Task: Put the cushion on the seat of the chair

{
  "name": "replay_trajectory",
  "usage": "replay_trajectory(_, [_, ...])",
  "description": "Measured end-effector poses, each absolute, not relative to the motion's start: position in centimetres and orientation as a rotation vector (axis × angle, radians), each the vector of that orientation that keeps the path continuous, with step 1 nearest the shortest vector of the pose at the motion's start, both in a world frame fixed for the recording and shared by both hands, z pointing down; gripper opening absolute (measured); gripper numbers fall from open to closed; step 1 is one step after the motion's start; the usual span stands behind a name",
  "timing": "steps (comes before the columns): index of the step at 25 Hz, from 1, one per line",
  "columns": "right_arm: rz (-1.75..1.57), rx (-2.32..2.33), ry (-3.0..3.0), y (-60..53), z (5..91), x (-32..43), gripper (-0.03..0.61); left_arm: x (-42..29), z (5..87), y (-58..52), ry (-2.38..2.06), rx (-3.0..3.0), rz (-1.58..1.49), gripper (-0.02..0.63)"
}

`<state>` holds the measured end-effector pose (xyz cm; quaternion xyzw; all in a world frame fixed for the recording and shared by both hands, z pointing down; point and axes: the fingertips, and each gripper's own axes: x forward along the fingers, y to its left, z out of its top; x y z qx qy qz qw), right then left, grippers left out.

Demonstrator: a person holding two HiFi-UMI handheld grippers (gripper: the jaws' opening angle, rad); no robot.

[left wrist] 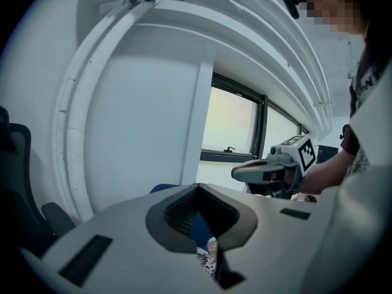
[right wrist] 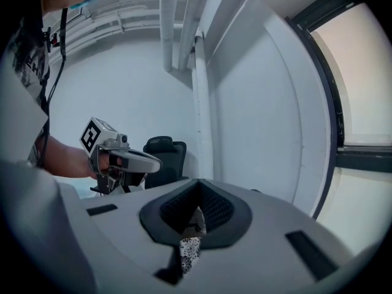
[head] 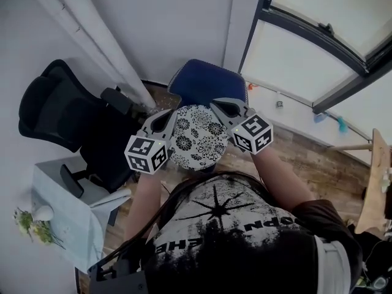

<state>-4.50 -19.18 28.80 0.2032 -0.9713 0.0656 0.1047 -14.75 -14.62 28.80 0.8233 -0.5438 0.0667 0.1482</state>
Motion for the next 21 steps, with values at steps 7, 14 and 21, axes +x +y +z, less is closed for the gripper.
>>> replay_trajectory(7, [0.169, 0.59, -2.874, -18.69, 28.31, -4.65, 0.018, -14.33, 29.18, -14.66, -1.557, 2.371, 0.22, 0.014])
replay_trajectory(14, [0.181, 0.578, -2.869, -18.45, 28.74, -4.59, 0.018, -13.66, 29.28, -14.71, -1.541, 2.376, 0.216, 0.014])
replay_trajectory(21, [0.213, 0.555, -2.891, -18.35, 28.96, -5.01, 0.018, -14.1, 29.62, -14.9, -1.551, 2.363, 0.226, 0.014])
